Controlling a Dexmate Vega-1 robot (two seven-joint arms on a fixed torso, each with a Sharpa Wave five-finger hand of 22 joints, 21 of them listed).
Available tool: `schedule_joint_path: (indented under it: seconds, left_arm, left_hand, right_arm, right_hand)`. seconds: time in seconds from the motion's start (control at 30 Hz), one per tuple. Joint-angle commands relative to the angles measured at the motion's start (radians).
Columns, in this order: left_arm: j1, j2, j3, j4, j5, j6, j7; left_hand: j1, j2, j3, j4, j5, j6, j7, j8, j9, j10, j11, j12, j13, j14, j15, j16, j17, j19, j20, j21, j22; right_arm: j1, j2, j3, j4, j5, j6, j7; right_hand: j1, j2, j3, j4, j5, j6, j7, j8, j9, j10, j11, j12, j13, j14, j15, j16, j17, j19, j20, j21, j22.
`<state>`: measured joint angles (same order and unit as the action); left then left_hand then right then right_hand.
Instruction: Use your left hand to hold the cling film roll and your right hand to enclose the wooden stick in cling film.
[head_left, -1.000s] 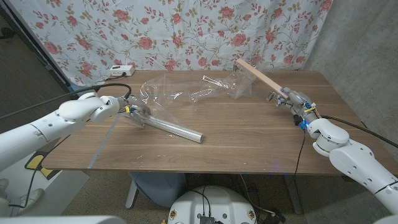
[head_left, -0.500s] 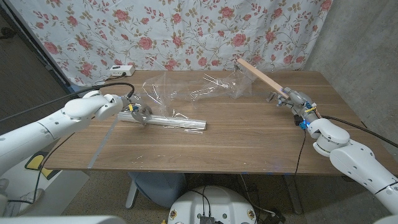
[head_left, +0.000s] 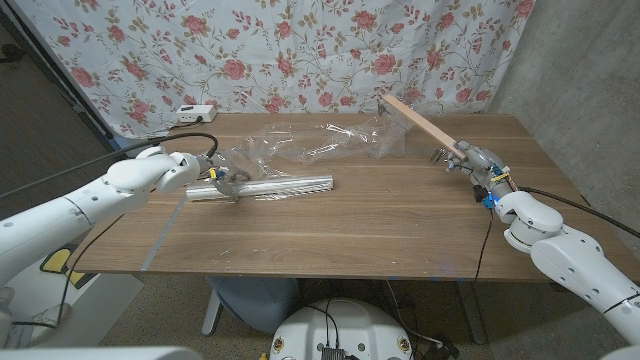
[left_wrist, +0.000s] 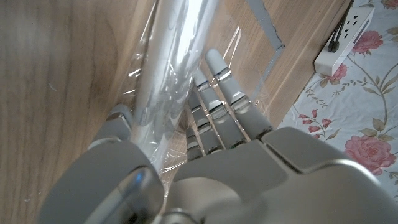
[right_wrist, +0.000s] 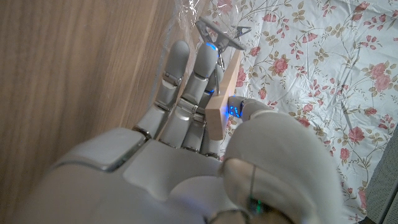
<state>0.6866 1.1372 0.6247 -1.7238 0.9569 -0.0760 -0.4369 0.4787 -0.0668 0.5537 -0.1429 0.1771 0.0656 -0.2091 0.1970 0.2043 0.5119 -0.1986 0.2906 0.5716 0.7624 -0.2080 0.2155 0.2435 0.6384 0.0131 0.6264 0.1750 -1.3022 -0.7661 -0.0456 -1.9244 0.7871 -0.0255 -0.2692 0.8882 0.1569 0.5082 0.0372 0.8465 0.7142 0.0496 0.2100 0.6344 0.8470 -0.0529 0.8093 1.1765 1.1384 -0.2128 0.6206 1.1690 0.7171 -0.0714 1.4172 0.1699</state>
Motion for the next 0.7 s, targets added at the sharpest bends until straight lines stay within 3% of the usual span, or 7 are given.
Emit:
schedule_joint_path:
  seconds: [0.03,0.17,0.23,0.3,0.43,0.57,0.7]
  left_arm:
    - [0.026,0.013,-0.016,-0.012,-0.032,0.009,0.023]
    - [0.032,0.017,-0.022,-0.009,-0.062,-0.007,0.034]
    - [0.035,0.019,-0.016,-0.016,-0.037,0.001,0.034]
    - [0.035,0.013,-0.012,-0.019,-0.028,0.016,0.015]
    - [0.040,0.014,-0.008,-0.022,-0.021,0.017,0.017]
    - [0.046,0.009,-0.010,-0.024,-0.024,0.031,0.017]
    - [0.043,0.001,-0.005,-0.024,-0.023,0.039,-0.001]
  left_hand:
    - [-0.006,-0.010,-0.017,0.001,0.000,0.026,0.003,0.018,-0.002,-0.005,0.017,-0.021,-0.022,-0.081,-0.003,-0.016,-0.004,-0.064,0.027,-0.038,0.006]
    - [0.016,0.020,-0.014,-0.006,0.003,0.165,0.020,0.065,0.001,0.084,0.019,-0.012,-0.048,-0.024,-0.011,0.020,-0.012,0.005,-0.011,-0.030,0.005]
    - [0.065,0.046,-0.006,-0.021,0.001,0.286,0.036,0.107,0.009,0.142,0.012,0.000,-0.051,0.033,-0.017,0.049,-0.010,0.088,-0.044,-0.012,0.007]
    - [0.134,0.054,-0.003,-0.038,-0.001,0.332,0.045,0.126,0.018,0.182,0.001,0.015,-0.044,0.064,-0.021,0.071,0.000,0.132,-0.067,-0.001,0.008]
    - [0.263,0.073,-0.004,-0.041,0.002,0.360,0.041,0.147,0.043,0.198,-0.004,0.035,-0.022,0.129,-0.027,0.112,0.032,0.213,-0.098,0.031,0.013]
    - [0.354,0.081,-0.009,-0.041,0.008,0.357,0.030,0.154,0.062,0.218,-0.006,0.065,0.004,0.192,-0.029,0.139,0.056,0.277,-0.122,0.065,0.018]
    - [0.457,0.099,-0.023,-0.037,0.019,0.361,0.034,0.161,0.091,0.243,-0.007,0.130,0.064,0.311,-0.030,0.191,0.102,0.337,-0.156,0.114,0.023]
  right_arm:
    - [-0.010,0.002,0.005,-0.004,-0.004,0.008,-0.001]
    - [-0.017,0.002,0.009,-0.007,-0.004,0.011,-0.001]
    - [-0.020,0.004,0.011,-0.009,-0.005,0.013,-0.003]
    - [-0.022,0.004,0.013,-0.011,-0.004,0.012,-0.004]
    - [-0.027,0.003,0.017,-0.017,-0.005,0.011,-0.005]
    - [-0.032,0.003,0.021,-0.021,-0.007,0.013,-0.008]
    - [-0.036,0.006,0.024,-0.024,-0.008,0.015,-0.010]
  right_hand:
    - [0.003,0.016,0.289,-0.155,0.005,0.116,-0.117,0.008,0.004,0.073,-0.073,0.004,0.019,0.003,-0.008,-0.002,0.000,-0.002,-0.053,0.004,0.003]
    - [0.003,0.016,0.289,-0.155,0.005,0.114,-0.119,0.008,0.004,0.073,-0.071,0.005,0.019,0.004,-0.008,-0.001,0.001,-0.004,-0.053,0.004,0.003]
    - [0.003,0.016,0.290,-0.155,0.005,0.115,-0.120,0.008,0.004,0.074,-0.071,0.003,0.016,0.004,-0.008,-0.002,0.001,-0.002,-0.053,0.003,0.003]
    - [0.003,0.016,0.290,-0.155,0.005,0.116,-0.118,0.008,0.003,0.073,-0.071,0.006,0.022,0.002,-0.007,-0.003,0.000,-0.004,-0.053,0.003,0.003]
    - [0.003,0.016,0.289,-0.154,0.005,0.114,-0.121,0.008,0.004,0.071,-0.071,0.007,0.024,0.003,-0.007,-0.001,0.002,-0.002,-0.053,0.003,0.003]
    - [0.003,0.016,0.289,-0.154,0.005,0.115,-0.120,0.007,0.003,0.072,-0.070,0.005,0.020,0.002,-0.007,-0.002,0.000,-0.002,-0.053,0.003,0.003]
    - [0.003,0.016,0.289,-0.154,0.005,0.116,-0.120,0.008,0.003,0.071,-0.071,0.005,0.020,0.003,-0.008,-0.002,0.001,-0.003,-0.053,0.003,0.003]
